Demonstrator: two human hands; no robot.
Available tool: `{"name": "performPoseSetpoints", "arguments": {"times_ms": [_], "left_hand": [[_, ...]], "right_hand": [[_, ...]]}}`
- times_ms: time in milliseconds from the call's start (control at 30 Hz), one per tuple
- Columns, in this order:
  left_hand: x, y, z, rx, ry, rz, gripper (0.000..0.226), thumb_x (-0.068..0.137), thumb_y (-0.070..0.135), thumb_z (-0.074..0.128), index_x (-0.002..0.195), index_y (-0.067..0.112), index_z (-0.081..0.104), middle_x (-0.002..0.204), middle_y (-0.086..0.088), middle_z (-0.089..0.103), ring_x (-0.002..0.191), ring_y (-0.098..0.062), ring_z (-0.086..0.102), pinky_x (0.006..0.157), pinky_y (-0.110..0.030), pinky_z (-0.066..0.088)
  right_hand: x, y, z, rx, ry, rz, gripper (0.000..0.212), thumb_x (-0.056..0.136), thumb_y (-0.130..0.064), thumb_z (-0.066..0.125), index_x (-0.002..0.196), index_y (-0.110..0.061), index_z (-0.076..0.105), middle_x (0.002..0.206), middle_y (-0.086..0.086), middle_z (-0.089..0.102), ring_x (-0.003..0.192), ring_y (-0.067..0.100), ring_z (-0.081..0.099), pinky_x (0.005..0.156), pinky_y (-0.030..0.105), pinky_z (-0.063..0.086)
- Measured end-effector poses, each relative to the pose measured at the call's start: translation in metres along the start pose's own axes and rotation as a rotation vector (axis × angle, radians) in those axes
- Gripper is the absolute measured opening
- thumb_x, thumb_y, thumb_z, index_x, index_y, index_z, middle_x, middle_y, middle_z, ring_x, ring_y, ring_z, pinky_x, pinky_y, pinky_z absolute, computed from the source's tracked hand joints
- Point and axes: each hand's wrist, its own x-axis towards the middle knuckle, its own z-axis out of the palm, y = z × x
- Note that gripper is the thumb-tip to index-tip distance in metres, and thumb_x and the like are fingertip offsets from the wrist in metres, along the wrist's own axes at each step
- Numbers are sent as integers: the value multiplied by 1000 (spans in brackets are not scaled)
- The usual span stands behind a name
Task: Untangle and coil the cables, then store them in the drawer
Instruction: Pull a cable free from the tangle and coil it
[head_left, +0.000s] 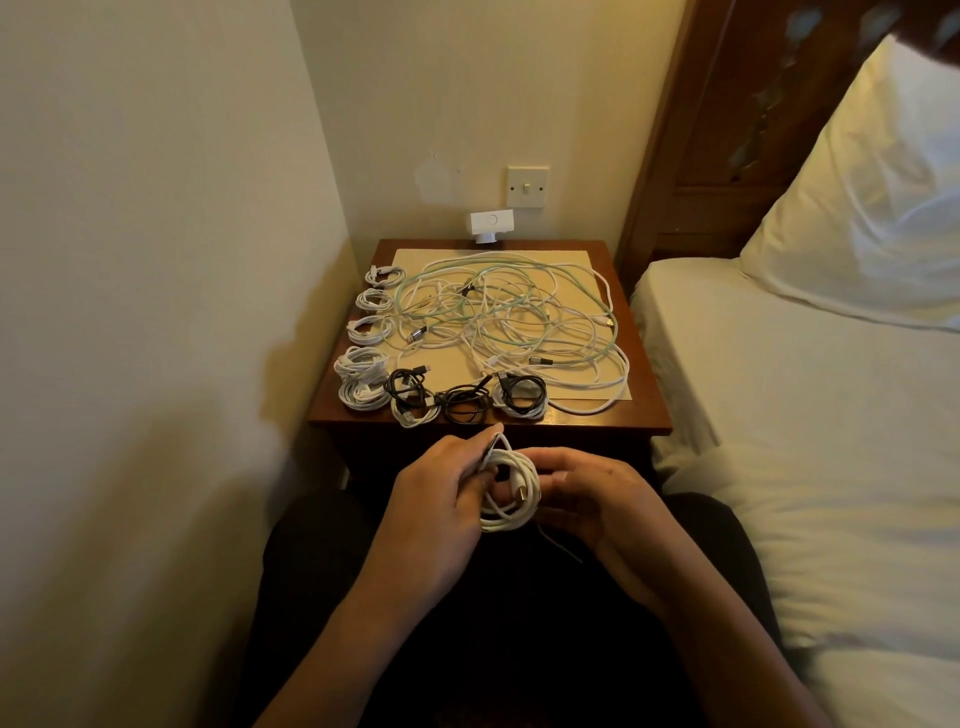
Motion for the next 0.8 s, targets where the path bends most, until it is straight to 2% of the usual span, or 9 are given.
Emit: {"name": "performPoseSetpoints", "arguments": {"times_ms": [100, 200, 267, 367, 467, 533, 600, 700, 800], "left_hand": [[-3, 3, 0, 8, -9, 2, 54, 101, 8, 58, 147, 35, 51, 112, 18, 63, 106, 9, 57, 92, -6, 45], [-3, 5, -4, -120, -33, -40, 56, 101, 9, 58, 143, 46, 53, 122, 28, 61, 115, 16, 55, 90, -4, 46], [-3, 5, -7, -204, -81, -90, 50, 101, 9, 59, 130, 49, 63, 121, 26, 66, 113, 11, 60, 90, -10, 51], [-3, 5, -7, -256, -142, -172, 36, 99, 8, 57, 107, 39, 72, 103, 15, 74, 96, -1, 69, 79, -18, 55], [-2, 4, -6, -379, -180, -249, 25, 100, 13, 53, 97, 26, 73, 93, -2, 74, 88, -15, 69, 77, -30, 53], [0, 3, -7, -516, -195, -304, 24, 102, 15, 51, 99, 17, 74, 96, -16, 71, 86, -23, 64, 81, -39, 50], [3, 0, -6, -708, -198, -395, 25, 102, 12, 50, 108, 5, 73, 96, -25, 69, 87, -27, 62, 82, -41, 50], [4, 0, -2, -1001, -201, -497, 29, 98, 8, 52, 117, -9, 66, 95, -20, 65, 89, -27, 62, 85, -41, 54], [1, 1, 6, -1040, -121, -518, 26, 98, 5, 53, 118, -3, 68, 96, -18, 71, 91, -26, 67, 90, -42, 57]], "right_hand": [[-2, -1, 1, -131, -2, -15, 24, 102, -26, 58, 117, -19, 75, 113, 3, 77, 112, 20, 71, 105, 45, 51], [-5, -5, -1, -164, -52, -28, 25, 97, -20, 66, 122, -15, 70, 113, 5, 77, 109, 20, 73, 103, 44, 54], [-5, -7, -4, -181, -80, -19, 24, 98, -17, 65, 121, -14, 70, 112, 6, 77, 108, 20, 73, 100, 40, 55], [-1, -6, -5, -203, -75, 30, 20, 101, -14, 57, 115, -13, 72, 107, 7, 77, 102, 21, 74, 89, 35, 56], [3, -1, -6, -192, -103, 52, 21, 103, -16, 55, 115, -11, 71, 110, 11, 75, 102, 25, 72, 92, 38, 56], [4, 2, -7, -129, -135, 56, 21, 103, -17, 56, 117, -10, 70, 113, 13, 74, 102, 25, 69, 94, 42, 54], [5, 3, -9, -59, -151, 44, 24, 100, -20, 59, 119, -10, 69, 112, 13, 73, 100, 23, 68, 91, 40, 55], [8, 5, -9, 46, -107, 47, 32, 93, -25, 63, 123, -14, 64, 108, 9, 73, 90, 18, 67, 75, 31, 54], [9, 3, -6, 4, -31, 34, 27, 94, -36, 65, 119, -25, 67, 108, 7, 73, 87, 16, 66, 70, 31, 52]]}}
